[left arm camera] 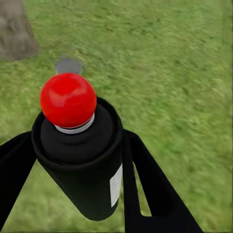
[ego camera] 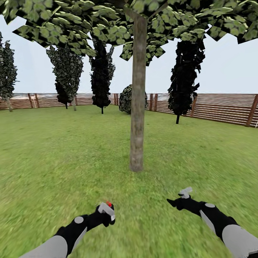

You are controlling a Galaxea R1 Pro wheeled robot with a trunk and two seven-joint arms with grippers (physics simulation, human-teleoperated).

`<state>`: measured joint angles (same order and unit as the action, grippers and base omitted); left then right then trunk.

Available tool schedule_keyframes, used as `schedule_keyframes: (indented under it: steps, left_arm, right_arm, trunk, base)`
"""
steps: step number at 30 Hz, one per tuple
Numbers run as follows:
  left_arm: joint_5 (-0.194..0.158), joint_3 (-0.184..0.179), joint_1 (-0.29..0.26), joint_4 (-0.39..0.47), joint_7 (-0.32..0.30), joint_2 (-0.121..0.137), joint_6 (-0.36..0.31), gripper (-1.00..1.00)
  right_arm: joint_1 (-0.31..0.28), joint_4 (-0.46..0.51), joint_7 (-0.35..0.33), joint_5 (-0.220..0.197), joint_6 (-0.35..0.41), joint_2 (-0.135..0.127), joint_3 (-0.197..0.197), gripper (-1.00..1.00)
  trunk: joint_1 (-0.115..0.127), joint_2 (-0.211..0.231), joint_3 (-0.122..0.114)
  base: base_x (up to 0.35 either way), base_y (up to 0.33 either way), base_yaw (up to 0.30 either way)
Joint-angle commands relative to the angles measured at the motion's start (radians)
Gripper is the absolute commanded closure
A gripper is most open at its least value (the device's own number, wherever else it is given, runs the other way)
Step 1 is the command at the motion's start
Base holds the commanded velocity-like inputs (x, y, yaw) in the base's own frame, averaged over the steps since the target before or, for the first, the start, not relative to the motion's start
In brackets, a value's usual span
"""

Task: In the garden, pick up the pesticide atomizer on the floor and spray pesticide onto both trees until each tree trunk is fully covered.

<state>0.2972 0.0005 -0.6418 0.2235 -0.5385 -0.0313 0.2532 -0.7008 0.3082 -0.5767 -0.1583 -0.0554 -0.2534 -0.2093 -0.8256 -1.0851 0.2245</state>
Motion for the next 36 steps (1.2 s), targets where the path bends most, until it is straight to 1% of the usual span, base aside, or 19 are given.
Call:
schedule_keyframes:
  steps: [1, 2, 3, 4, 5, 6, 7, 9, 10, 12, 15, 16, 18, 20, 23, 29, 31, 35, 36]
  left_arm:
    - [0.022, 0.003, -0.001, 0.003, -0.02, -0.003, -0.001, 1.0]
    - [0.035, 0.003, -0.001, 0.005, -0.043, -0.006, -0.005, 1.0]
    - [0.053, 0.003, -0.001, 0.009, -0.097, -0.01, -0.012, 1.0]
    - [0.06, 0.003, -0.001, 0.01, -0.126, -0.012, -0.014, 1.0]
    - [0.069, 0.003, -0.001, 0.012, -0.18, -0.015, -0.017, 1.0]
    - [0.073, 0.003, -0.001, 0.013, -0.205, -0.018, -0.018, 1.0]
    - [0.078, 0.003, -0.001, 0.015, -0.245, -0.028, -0.02, 1.0]
    - [0.081, 0.003, -0.001, 0.017, -0.272, -0.039, -0.021, 1.0]
    - [0.083, 0.003, -0.001, 0.019, -0.289, -0.05, -0.022, 1.0]
    - [0.085, 0.003, -0.001, 0.02, -0.304, -0.066, -0.023, 1.0]
    - [0.086, 0.004, -0.001, 0.021, -0.313, -0.078, -0.024, 1.0]
    - [0.086, 0.004, -0.001, 0.021, -0.315, -0.081, -0.024, 1.0]
    - [0.086, 0.004, -0.001, 0.022, -0.317, -0.086, -0.024, 1.0]
    - [0.087, 0.004, -0.001, 0.022, -0.319, -0.098, -0.024, 1.0]
    - [0.088, 0.004, -0.001, 0.022, -0.32, -0.107, -0.023, 1.0]
    - [0.088, 0.005, -0.001, 0.022, -0.321, -0.115, -0.022, 1.0]
    - [0.089, 0.005, -0.001, 0.022, -0.321, -0.121, -0.023, 1.0]
    - [0.089, 0.004, -0.001, 0.022, -0.322, -0.13, -0.023, 1.0]
    - [0.089, 0.004, -0.001, 0.022, -0.322, -0.132, -0.023, 1.0]
  right_arm:
    - [-0.004, 0.001, -0.057, -0.01, -0.002, -0.002, -0.008, -1.0]
    - [-0.006, 0.005, -0.114, -0.01, 0.0, -0.002, -0.008, -1.0]
    - [-0.01, 0.018, -0.234, -0.01, 0.003, -0.004, -0.007, -1.0]
    - [-0.011, 0.027, -0.293, -0.01, 0.005, -0.004, -0.007, -1.0]
    - [-0.013, 0.046, -0.399, -0.011, 0.011, -0.004, -0.006, -1.0]
    - [-0.013, 0.055, -0.444, -0.011, 0.018, -0.003, -0.006, -1.0]
    - [-0.014, 0.072, -0.513, -0.012, 0.042, -0.001, -0.006, -1.0]
    - [-0.015, 0.086, -0.558, -0.012, 0.066, 0.002, -0.007, -1.0]
    - [-0.015, 0.096, -0.587, -0.013, 0.083, 0.01, -0.008, -1.0]
    - [-0.015, 0.106, -0.612, -0.013, 0.097, 0.026, -0.008, -1.0]
    - [-0.015, 0.111, -0.628, -0.013, 0.107, 0.05, -0.009, -1.0]
    - [-0.015, 0.113, -0.632, -0.013, 0.109, 0.062, -0.009, 1.0]
    - [-0.015, 0.114, -0.635, -0.012, 0.111, 0.074, -0.01, 1.0]
    - [-0.016, 0.115, -0.637, -0.012, 0.113, 0.081, -0.011, 1.0]
    - [-0.016, 0.115, -0.637, -0.012, 0.116, 0.085, -0.011, 1.0]
    - [-0.016, 0.115, -0.635, -0.01, 0.117, 0.091, -0.012, 1.0]
    - [-0.016, 0.115, -0.635, -0.008, 0.117, 0.104, -0.013, 1.0]
    - [-0.016, 0.115, -0.638, -0.004, 0.128, 0.146, -0.015, 1.0]
    - [-0.016, 0.115, -0.638, -0.004, 0.135, 0.151, -0.015, 1.0]
  trunk:
    - [0.0, -0.001, 0.001]
    - [0.0, -0.001, 0.001]
    - [0.0, -0.001, 0.001]
    - [0.0, -0.001, 0.001]
    - [0.0, -0.001, 0.001]
    - [0.0, -0.001, 0.001]
    - [0.0, -0.001, 0.001]
    - [0.0, -0.001, 0.001]
    - [0.0, -0.001, 0.001]
    - [0.0, -0.001, 0.001]
    - [0.0, -0.001, 0.001]
    - [0.0, -0.001, 0.001]
    - [0.0, -0.001, 0.001]
    - [0.0, -0.001, 0.001]
    - [0.0, -0.001, 0.001]
    - [0.0, -0.001, 0.001]
    - [0.0, -0.001, 0.001]
    - [0.0, -0.001, 0.001]
    - [0.0, -0.001, 0.001]
  base:
    - [0.0, 0.0, 0.0]
    - [0.0, 0.0, 0.0]
    - [0.0, 0.0, 0.0]
    - [0.0, 0.0, 0.0]
    - [0.0, 0.0, 0.0]
    - [0.0, 0.0, 0.0]
    - [0.0, 0.0, 0.0]
    - [0.0, 0.0, 0.0]
    - [0.0, 0.0, 0.0]
    - [0.0, 0.0, 0.0]
    - [0.0, 0.0, 0.0]
    - [0.0, 0.0, 0.0]
    - [0.0, 0.0, 0.0]
    - [0.0, 0.0, 0.0]
    - [0.0, 0.0, 0.0]
    - [0.0, 0.0, 0.0]
    - [0.0, 0.0, 0.0]
    - [0.0, 0.0, 0.0]
    - [0.0, 0.0, 0.0]
